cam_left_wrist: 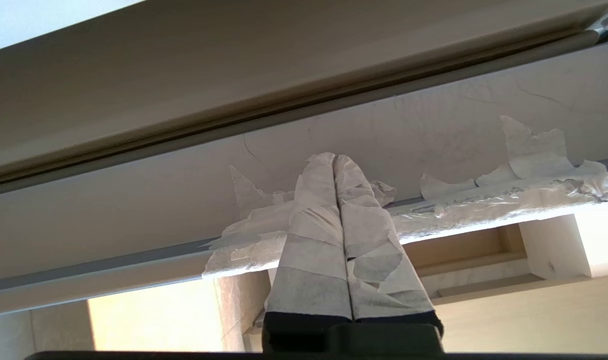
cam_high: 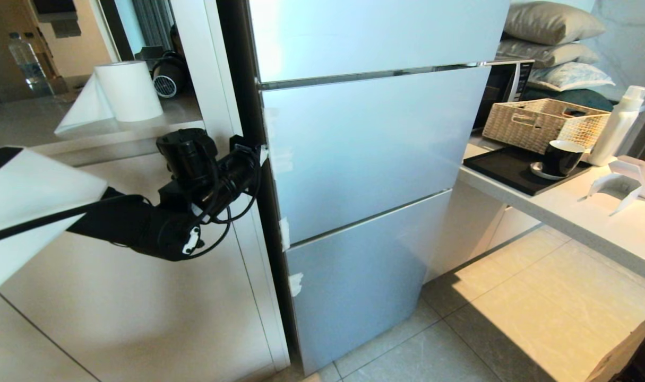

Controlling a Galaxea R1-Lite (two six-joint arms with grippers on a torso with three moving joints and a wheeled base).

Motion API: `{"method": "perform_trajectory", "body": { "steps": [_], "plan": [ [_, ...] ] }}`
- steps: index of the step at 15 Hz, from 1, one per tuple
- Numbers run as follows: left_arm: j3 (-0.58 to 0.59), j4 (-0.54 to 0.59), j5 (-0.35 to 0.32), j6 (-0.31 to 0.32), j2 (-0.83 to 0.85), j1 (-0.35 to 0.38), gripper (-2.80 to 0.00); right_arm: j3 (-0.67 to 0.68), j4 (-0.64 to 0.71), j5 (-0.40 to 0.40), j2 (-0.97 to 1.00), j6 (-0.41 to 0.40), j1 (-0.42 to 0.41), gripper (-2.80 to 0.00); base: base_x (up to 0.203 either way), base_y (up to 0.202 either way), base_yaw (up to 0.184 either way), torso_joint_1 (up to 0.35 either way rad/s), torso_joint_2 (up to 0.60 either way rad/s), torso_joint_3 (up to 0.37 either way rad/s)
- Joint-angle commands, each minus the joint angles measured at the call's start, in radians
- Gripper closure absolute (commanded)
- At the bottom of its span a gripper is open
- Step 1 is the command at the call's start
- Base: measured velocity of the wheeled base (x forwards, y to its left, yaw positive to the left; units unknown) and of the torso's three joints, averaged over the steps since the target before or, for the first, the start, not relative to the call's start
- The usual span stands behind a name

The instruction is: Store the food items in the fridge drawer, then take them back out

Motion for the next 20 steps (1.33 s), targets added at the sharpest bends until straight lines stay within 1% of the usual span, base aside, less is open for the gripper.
{"method": "perform_trajectory", "body": {
  "steps": [1,5,10,12,14,17,20],
  "plan": [
    [0.005,-0.002,-0.007,-0.005,-0.001,-0.023,0.00,0.000,0.000,0.000,-0.001,0.000,0.000,0.00,0.000,0.000,0.000,0.000,0.00,0.000],
    [0.045,-0.002,-0.028,-0.003,-0.011,-0.068,0.00,0.000,0.001,0.000,-0.001,0.000,0.000,0.00,0.000,0.000,0.000,0.000,0.00,0.000],
    [0.094,-0.002,-0.027,-0.006,-0.049,-0.090,0.00,0.000,0.000,0.000,0.000,0.000,-0.001,0.00,0.000,0.000,0.000,0.000,0.00,0.000],
    [0.128,-0.002,-0.026,-0.006,-0.076,-0.115,0.00,0.000,0.000,0.000,0.000,0.000,0.000,0.00,0.000,0.000,0.000,0.000,0.00,0.000],
    [0.168,-0.002,-0.024,-0.006,-0.114,-0.156,0.00,0.000,0.000,0.000,-0.001,0.000,0.000,0.00,0.000,0.000,0.000,0.000,0.00,0.000],
    [0.249,-0.001,-0.019,-0.005,-0.190,-0.242,0.00,0.000,0.000,0.000,0.000,0.000,0.000,0.00,0.000,0.000,0.000,0.000,0.00,0.000],
    [0.396,-0.001,-0.010,-0.005,-0.316,-0.339,0.00,0.000,0.002,0.000,-0.001,0.000,0.000,0.00,0.000,0.000,0.000,0.000,0.00,0.000]
  ]
}}
